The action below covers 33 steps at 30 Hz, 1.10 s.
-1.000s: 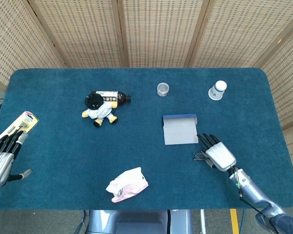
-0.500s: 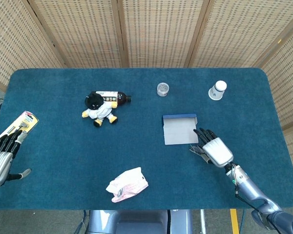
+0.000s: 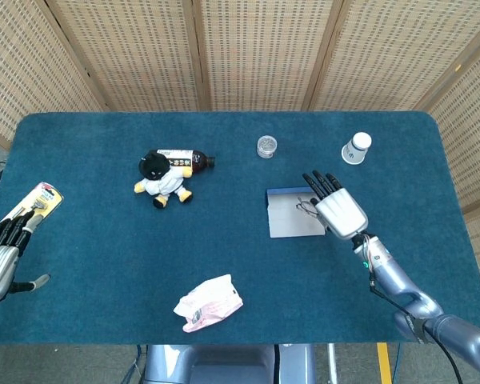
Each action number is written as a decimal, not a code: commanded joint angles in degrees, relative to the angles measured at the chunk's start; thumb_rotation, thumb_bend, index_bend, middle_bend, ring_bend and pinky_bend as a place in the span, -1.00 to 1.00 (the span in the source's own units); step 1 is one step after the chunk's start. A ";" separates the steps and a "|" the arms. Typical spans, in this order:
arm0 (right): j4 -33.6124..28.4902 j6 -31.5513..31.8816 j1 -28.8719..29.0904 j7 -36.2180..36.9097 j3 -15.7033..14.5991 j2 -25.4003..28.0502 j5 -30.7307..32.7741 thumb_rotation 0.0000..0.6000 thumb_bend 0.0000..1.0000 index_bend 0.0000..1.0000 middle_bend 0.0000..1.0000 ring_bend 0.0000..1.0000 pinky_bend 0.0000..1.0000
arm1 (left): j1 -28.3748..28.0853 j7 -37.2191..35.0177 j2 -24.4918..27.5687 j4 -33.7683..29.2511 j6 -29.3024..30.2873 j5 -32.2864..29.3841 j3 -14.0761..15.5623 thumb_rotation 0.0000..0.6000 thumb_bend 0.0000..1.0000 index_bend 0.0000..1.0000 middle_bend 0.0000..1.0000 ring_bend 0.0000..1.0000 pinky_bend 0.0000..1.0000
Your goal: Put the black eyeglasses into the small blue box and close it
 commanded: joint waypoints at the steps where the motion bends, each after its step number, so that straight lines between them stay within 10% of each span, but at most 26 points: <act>1: 3.40 -1.35 3.06 -3.91 0.56 -2.73 -0.87 1.00 0.24 0.26 -0.85 -1.00 -0.64 | -0.29 -0.29 0.08 0.14 -0.63 -0.52 -0.16 1.00 -1.00 -1.00 -1.00 -1.00 -1.00; 18: 26.38 -3.16 10.75 -4.45 -6.44 -13.83 -8.49 1.00 0.24 0.26 -0.85 -1.00 -0.64 | -1.94 -0.98 0.12 0.76 -4.37 -3.64 -0.88 1.00 -1.00 -1.00 -1.00 -1.00 -1.00; 33: 32.01 -2.81 12.10 -3.25 -9.14 -17.55 -9.11 1.00 0.24 0.26 -0.85 -1.00 -0.64 | -2.22 -1.08 0.17 0.79 -4.88 -4.02 -0.83 1.00 -1.00 -1.00 -1.00 -1.00 -1.00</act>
